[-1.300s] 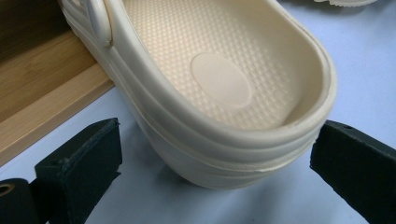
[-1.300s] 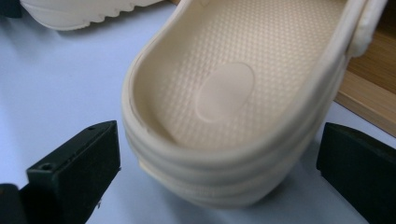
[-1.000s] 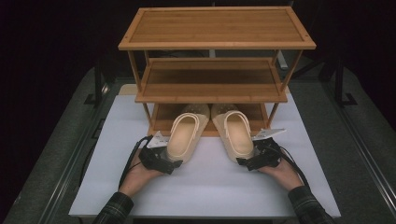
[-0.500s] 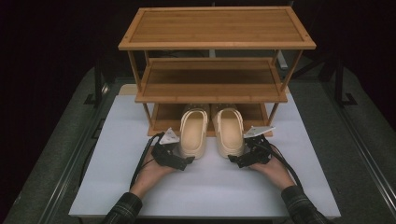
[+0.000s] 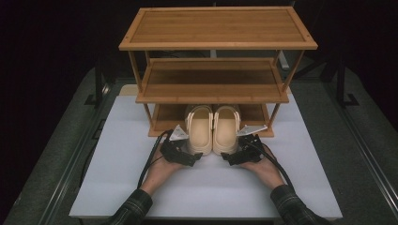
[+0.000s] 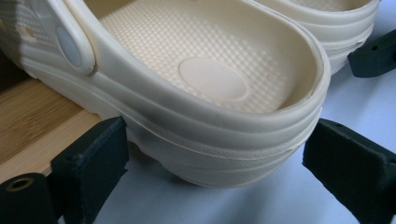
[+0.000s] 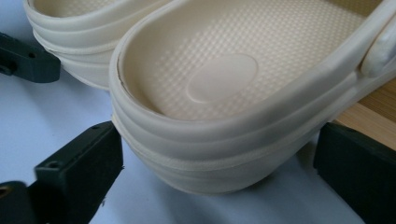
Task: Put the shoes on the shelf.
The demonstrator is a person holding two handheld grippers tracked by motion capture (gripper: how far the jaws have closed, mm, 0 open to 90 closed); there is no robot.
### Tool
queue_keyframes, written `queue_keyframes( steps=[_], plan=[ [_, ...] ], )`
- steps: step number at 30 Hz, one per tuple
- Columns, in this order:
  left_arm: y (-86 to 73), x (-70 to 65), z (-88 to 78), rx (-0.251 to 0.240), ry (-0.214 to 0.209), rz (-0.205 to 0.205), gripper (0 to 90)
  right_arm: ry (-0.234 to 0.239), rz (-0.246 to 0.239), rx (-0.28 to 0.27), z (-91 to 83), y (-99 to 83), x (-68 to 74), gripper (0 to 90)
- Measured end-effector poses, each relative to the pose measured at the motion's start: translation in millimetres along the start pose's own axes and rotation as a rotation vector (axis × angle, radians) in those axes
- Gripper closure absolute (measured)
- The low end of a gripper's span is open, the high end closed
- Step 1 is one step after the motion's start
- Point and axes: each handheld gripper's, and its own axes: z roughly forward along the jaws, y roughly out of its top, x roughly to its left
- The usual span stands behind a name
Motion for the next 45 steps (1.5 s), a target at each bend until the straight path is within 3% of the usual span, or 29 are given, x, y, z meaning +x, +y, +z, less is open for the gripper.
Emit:
queue_keyframes(
  steps=[7, 11, 13, 18, 24, 30, 36, 39, 45],
  plan=[
    [7.2, 3.2, 0.7, 0.010, 0.013, 0.004, 8.9, -0.028, -0.010, -0.016, -0.6, 5.0, 1.3, 4.9],
    [13.1, 9.9, 4.0, 0.017, 0.016, 0.013, 8.9, -0.012, 0.007, -0.010, 2.3, 10.9, -6.9, 4.9],
    [14.7, 14.7, 7.9, -0.004, 0.008, -0.014, 8.8, -0.013, 0.006, -0.012, 4.2, 14.4, -10.9, 4.9],
    [19.3, 23.6, 14.2, -0.003, 0.008, -0.008, 8.8, -0.005, 0.011, -0.031, 10.2, 18.9, -21.0, 4.8],
    [26.3, 37.0, 22.7, -0.010, 0.013, -0.034, 8.8, -0.021, -0.013, -0.031, 19.1, 34.4, -34.7, 4.7],
    [30.2, 48.4, 35.4, -0.006, 0.030, -0.016, 9.0, -0.054, -0.026, -0.018, 28.6, 41.1, -42.6, 4.8],
    [32.8, 52.0, 46.1, -0.004, 0.054, -0.030, 9.4, -0.068, -0.005, -0.036, 38.8, 38.9, -53.1, 6.5],
    [33.7, 53.2, 47.4, 0.004, 0.062, -0.013, 9.4, -0.074, -0.007, -0.043, 40.2, 37.5, -56.9, 7.3],
    [33.5, 53.0, 46.7, 0.007, 0.051, -0.023, 9.1, -0.079, 0.048, -0.024, 39.8, 35.2, -53.4, 7.0]
  ],
)
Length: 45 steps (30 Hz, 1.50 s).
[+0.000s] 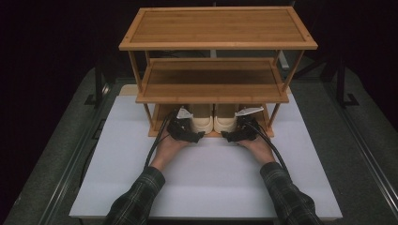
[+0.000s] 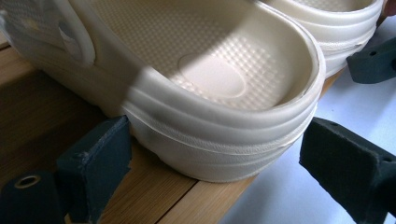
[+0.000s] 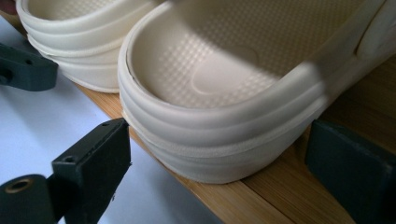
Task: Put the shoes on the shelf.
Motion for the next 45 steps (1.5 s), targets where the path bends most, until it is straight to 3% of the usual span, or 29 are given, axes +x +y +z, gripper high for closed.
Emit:
queue_keyframes(
  steps=[3, 12, 16, 26, 30, 33, 38, 45],
  plan=[
    [-0.9, 2.1, -1.2, -0.005, -0.004, -0.025, 9.4, -0.001, -0.006, 0.001, 0.8, -1.2, 0.2, 3.8],
    [1.6, -0.9, -17.8, -0.006, -0.029, -0.017, 9.6, 0.029, 0.002, -0.011, -14.6, -3.6, -1.5, 1.2],
    [-1.1, -2.3, -33.6, -0.008, -0.028, 0.020, 9.6, 0.010, -0.019, -0.010, -26.3, -7.5, 1.3, 1.2],
    [-22.8, -10.0, -85.9, -0.037, -0.028, 0.040, 9.6, 0.008, 0.003, -0.070, -73.2, -30.1, -3.8, 1.2],
    [-36.6, -10.0, -111.0, -0.028, -0.013, 0.048, 9.6, -0.008, -0.014, -0.093, -91.7, -43.0, -2.3, 1.2],
    [-49.6, -9.0, -133.7, -0.025, 0.026, 0.058, 9.6, -0.026, -0.017, -0.114, -110.6, -57.7, -3.4, 1.2],
    [-76.4, -12.6, -160.4, 0.007, 0.085, 0.082, 9.6, -0.033, -0.002, -0.131, -126.4, -74.2, -6.6, 1.2],
    [-116.7, -13.4, -192.0, 0.029, 0.107, 0.045, 9.5, -0.066, 0.017, -0.107, -150.5, -108.6, -11.6, 1.2]
  ],
)
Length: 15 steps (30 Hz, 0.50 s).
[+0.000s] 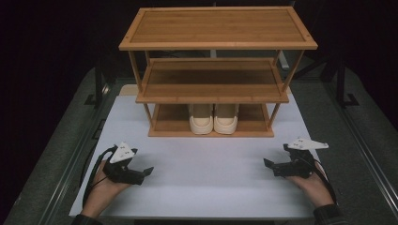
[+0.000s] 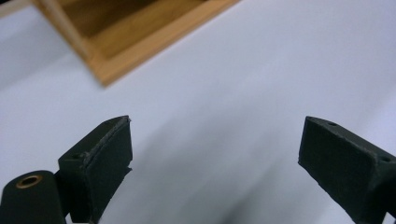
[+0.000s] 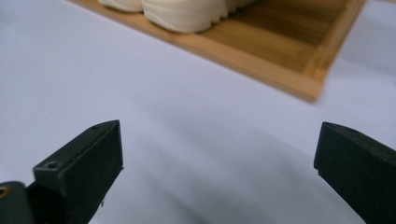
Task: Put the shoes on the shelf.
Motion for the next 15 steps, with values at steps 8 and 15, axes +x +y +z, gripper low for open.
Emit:
queue_keyframes(
  steps=[8, 15],
  plan=[
    [-43.4, 8.1, -16.2, 0.053, 0.016, -0.064, 9.5, -0.037, -0.003, 0.103, -18.2, -35.3, -8.2, 1.2],
    [-60.8, 14.1, -11.2, 0.085, 0.016, -0.093, 9.0, -0.049, -0.008, 0.167, -19.0, -48.3, -11.5, 1.3]
  ],
)
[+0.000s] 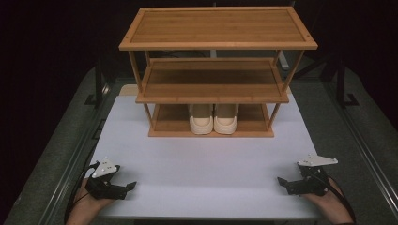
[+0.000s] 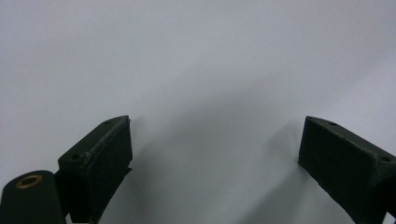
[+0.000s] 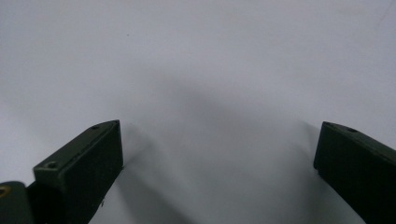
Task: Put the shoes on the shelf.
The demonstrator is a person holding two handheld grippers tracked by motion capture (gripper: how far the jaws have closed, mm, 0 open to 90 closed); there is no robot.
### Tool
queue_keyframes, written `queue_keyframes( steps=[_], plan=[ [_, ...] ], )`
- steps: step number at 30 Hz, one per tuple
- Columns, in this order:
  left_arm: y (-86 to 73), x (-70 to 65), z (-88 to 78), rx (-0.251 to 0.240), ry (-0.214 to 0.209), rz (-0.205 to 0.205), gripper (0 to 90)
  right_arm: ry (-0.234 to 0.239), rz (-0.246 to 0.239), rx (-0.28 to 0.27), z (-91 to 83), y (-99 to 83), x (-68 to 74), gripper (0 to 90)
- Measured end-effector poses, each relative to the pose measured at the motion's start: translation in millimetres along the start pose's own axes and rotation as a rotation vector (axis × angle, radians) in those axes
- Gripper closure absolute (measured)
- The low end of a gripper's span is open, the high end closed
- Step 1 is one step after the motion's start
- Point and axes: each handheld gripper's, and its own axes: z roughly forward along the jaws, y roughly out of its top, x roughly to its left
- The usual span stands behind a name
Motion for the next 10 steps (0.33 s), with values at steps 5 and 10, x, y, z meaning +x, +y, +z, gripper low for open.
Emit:
queue_keyframes(
  steps=[5, 10],
  plan=[
    [-0.5, 0.6, 0.0, -0.004, -0.004, -0.009, 9.1, -0.011, -0.008, 0.008, 1.1, 0.1, 1.3, 1.2],
    [-0.1, 0.8, 0.0, -0.004, -0.004, -0.008, 9.1, -0.011, -0.010, 0.007, 1.0, 0.1, 1.3, 1.2]
  ],
)
